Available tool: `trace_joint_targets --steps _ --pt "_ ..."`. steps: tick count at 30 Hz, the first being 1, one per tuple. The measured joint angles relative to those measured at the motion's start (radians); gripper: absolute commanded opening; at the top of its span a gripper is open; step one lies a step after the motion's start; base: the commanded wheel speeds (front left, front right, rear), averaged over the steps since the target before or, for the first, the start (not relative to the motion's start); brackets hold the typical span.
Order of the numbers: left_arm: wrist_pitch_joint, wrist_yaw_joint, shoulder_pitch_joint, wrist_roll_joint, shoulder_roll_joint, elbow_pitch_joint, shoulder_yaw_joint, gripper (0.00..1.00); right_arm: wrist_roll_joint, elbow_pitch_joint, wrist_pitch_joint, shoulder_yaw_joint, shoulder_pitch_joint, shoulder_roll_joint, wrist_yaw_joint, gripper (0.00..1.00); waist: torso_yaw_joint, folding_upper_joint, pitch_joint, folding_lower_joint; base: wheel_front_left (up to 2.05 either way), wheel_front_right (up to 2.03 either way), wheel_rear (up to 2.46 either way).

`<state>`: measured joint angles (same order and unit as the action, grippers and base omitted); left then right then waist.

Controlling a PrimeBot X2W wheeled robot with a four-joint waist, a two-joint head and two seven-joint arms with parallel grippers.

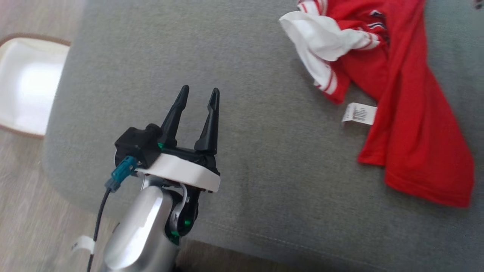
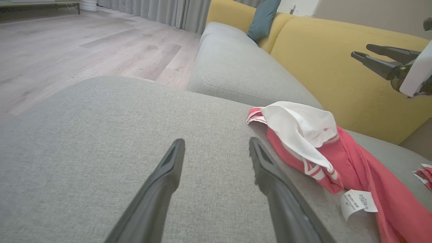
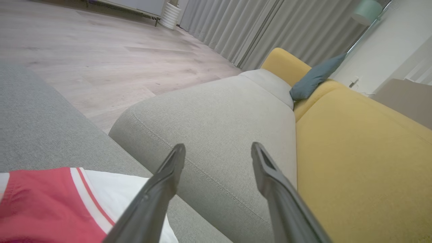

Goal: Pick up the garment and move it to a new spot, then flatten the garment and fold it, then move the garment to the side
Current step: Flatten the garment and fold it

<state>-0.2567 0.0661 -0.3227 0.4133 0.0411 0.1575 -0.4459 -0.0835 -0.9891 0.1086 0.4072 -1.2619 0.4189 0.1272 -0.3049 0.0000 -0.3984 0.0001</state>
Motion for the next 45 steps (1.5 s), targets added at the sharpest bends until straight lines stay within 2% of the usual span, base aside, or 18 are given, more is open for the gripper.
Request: trace_joint_targets --steps 8,13,18,23,32,38,45 --pt "0.000 -0.005 0.000 -0.026 0.000 0.006 0.027 1.00 -0.004 -0.040 0.108 -0.032 0.005 -0.062 0.000 1.00 0.072 0.0000 0.039 -0.0001 0.00 0.00 0.00" --pt "0.000 -0.005 0.003 -0.035 0.000 0.007 0.049 1.00 0.037 0.027 0.140 -0.034 0.062 -0.106 0.000 1.00 0.114 0.0000 0.083 -0.0001 0.00 0.00 0.00" --pt "0.000 -0.005 0.015 -0.042 0.000 0.007 0.071 1.00 0.086 0.143 0.142 -0.058 0.190 -0.133 0.000 1.00 0.145 0.0000 0.124 -0.0001 0.00 0.00 0.00" --pt "0.000 -0.005 0.052 -0.050 0.000 0.004 0.077 1.00 0.117 0.361 0.144 -0.101 0.404 -0.172 0.000 1.00 0.175 0.0000 0.177 -0.0001 0.00 0.00 0.00" --pt "0.000 -0.005 0.114 -0.062 0.001 0.003 0.101 1.00 0.080 0.629 0.137 -0.185 0.874 -0.311 0.000 1.00 0.199 0.0001 0.254 -0.0002 0.00 0.00 0.00" --pt "0.000 -0.005 0.136 -0.067 0.001 0.003 0.100 1.00 0.038 0.693 0.094 -0.185 1.051 -0.346 0.000 1.00 0.200 0.0001 0.252 -0.0002 0.00 0.00 0.00" --pt "0.000 -0.006 0.131 -0.067 0.001 0.002 0.084 1.00 -0.012 0.654 0.053 -0.162 1.065 -0.352 0.000 1.00 0.186 0.0000 0.215 -0.0001 0.00 0.00 0.00"
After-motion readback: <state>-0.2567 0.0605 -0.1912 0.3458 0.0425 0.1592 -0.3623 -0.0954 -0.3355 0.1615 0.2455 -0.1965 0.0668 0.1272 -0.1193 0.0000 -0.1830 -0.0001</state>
